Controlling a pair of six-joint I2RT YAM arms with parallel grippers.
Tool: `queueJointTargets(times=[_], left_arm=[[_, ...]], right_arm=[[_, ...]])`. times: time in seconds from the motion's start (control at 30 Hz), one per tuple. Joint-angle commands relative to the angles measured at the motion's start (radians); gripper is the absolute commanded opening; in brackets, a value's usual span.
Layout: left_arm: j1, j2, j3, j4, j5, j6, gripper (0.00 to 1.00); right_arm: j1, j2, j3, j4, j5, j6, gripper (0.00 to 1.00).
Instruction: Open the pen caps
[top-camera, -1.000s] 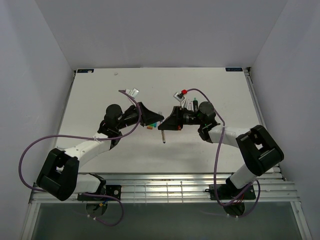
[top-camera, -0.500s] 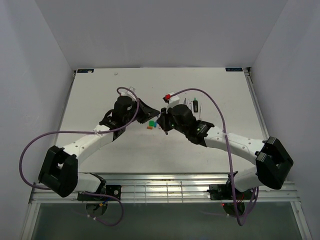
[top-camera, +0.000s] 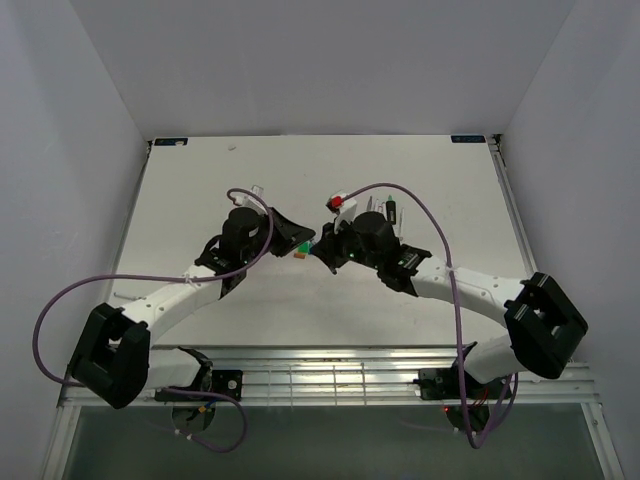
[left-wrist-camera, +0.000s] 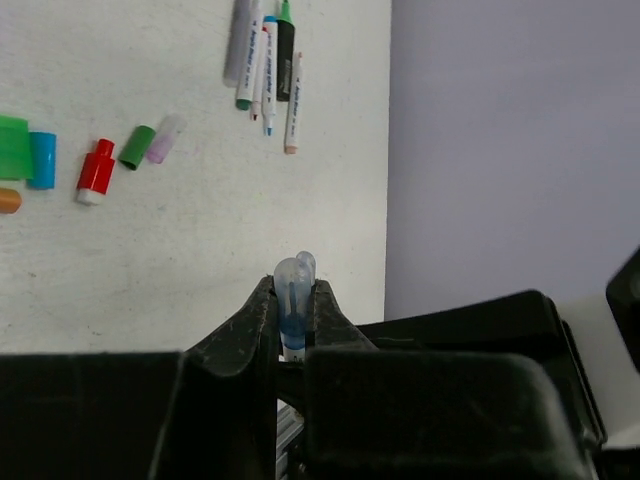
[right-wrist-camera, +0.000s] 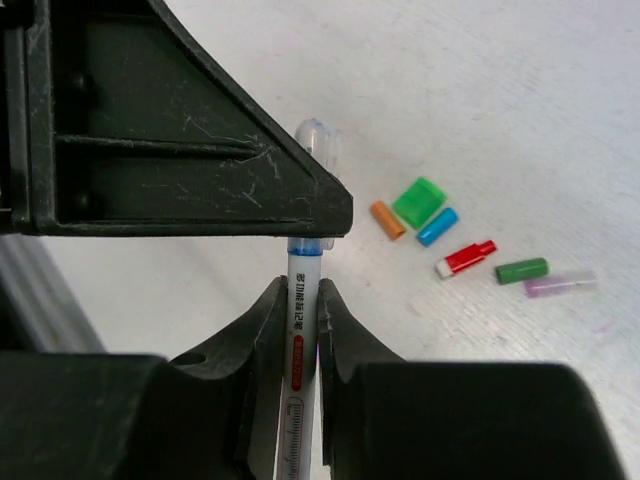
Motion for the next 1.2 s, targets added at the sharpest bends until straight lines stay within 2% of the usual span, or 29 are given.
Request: queueJointTargets(times=[0.0,0.07,0.1,0.17,0.27,0.37,0.43,0.47,0.53,0.57,0.6,0.67,0.7,0.73,0.8,0.87,0.9,0.97,1.0,1.03,1.07,1.1,1.17], left_arm=[[0.045,-0.101,0.003,0.423,0.040,0.096,0.00],[0.056,-0.115,-0.020,0.570,0.084,0.100,0.00],[0.062,-0.120,-0.058,0.636,0.144,0.097,0.00],[0.066,-0.136,-0.087,0.770,0.167,0.087,0.00],[0.077,-0.147,-0.096,0.786,0.194,0.072,0.00],[0.077,-0.172,-0.107,0.726,0.123,0.031,0.00],[0.077,-0.222,-0.129,0.605,-0.002,-0.053,0.00],[0.077,-0.242,-0.135,0.562,-0.042,-0.086,0.00],[0.077,-0.297,-0.150,0.453,-0.107,-0.149,0.00],[0.077,-0.316,-0.150,0.406,-0.165,-0.202,0.00],[0.076,-0.331,-0.146,0.369,-0.203,-0.216,0.00],[0.073,-0.363,-0.111,0.260,-0.259,-0.224,0.00],[0.071,-0.365,-0.098,0.238,-0.271,-0.216,0.00],[0.070,-0.364,-0.080,0.167,-0.283,-0.219,0.00],[0.065,-0.350,-0.038,0.134,-0.290,-0.213,0.00],[0.065,-0.330,-0.011,0.111,-0.284,-0.198,0.00],[0.065,-0.322,-0.006,0.106,-0.273,-0.180,0.00],[0.065,-0.304,0.003,0.146,-0.244,-0.137,0.00],[0.065,-0.302,-0.010,0.196,-0.189,-0.097,0.00],[0.066,-0.301,-0.032,0.371,-0.150,-0.016,0.00],[0.066,-0.298,-0.050,0.456,-0.095,0.014,0.00],[0.066,-0.296,-0.060,0.507,-0.060,0.034,0.00],[0.066,-0.285,-0.052,0.601,0.028,0.081,0.00]], right_arm=[[-0.029,-0.040,-0.113,-0.014,-0.419,0.066,0.08],[-0.046,-0.058,-0.165,0.107,-0.528,0.156,0.08],[-0.049,-0.062,-0.182,0.153,-0.634,0.193,0.08],[-0.049,-0.071,-0.235,0.284,-0.693,0.267,0.08],[-0.049,-0.086,-0.303,0.419,-0.759,0.391,0.08],[-0.048,-0.098,-0.325,0.427,-0.762,0.438,0.08],[-0.039,-0.126,-0.314,0.337,-0.674,0.374,0.08],[-0.014,-0.138,-0.299,0.179,-0.611,0.332,0.08],[0.044,-0.161,-0.201,-0.029,-0.323,0.188,0.08],[0.123,-0.157,-0.156,-0.130,-0.197,0.159,0.08],[0.162,-0.131,-0.109,-0.321,0.065,0.143,0.08],[0.259,-0.097,-0.006,-0.445,0.272,0.145,0.08],[0.285,-0.059,0.017,-0.531,0.427,0.149,0.08],[0.308,-0.039,0.051,-0.567,0.491,0.158,0.08],[0.345,0.036,0.079,-0.636,0.645,0.187,0.08],[0.350,0.070,0.099,-0.703,0.674,0.203,0.08],[0.350,0.075,0.094,-0.701,0.660,0.192,0.08],[0.318,0.041,0.027,-0.583,0.570,0.165,0.08],[0.292,-0.024,-0.014,-0.513,0.380,0.125,0.08],[0.261,-0.061,-0.062,-0.433,0.276,0.112,0.08],[0.197,-0.100,-0.153,-0.288,0.179,0.112,0.08],[0.158,-0.158,-0.191,-0.233,-0.009,0.128,0.08],[0.028,-0.192,-0.254,-0.076,-0.201,0.157,0.08]])
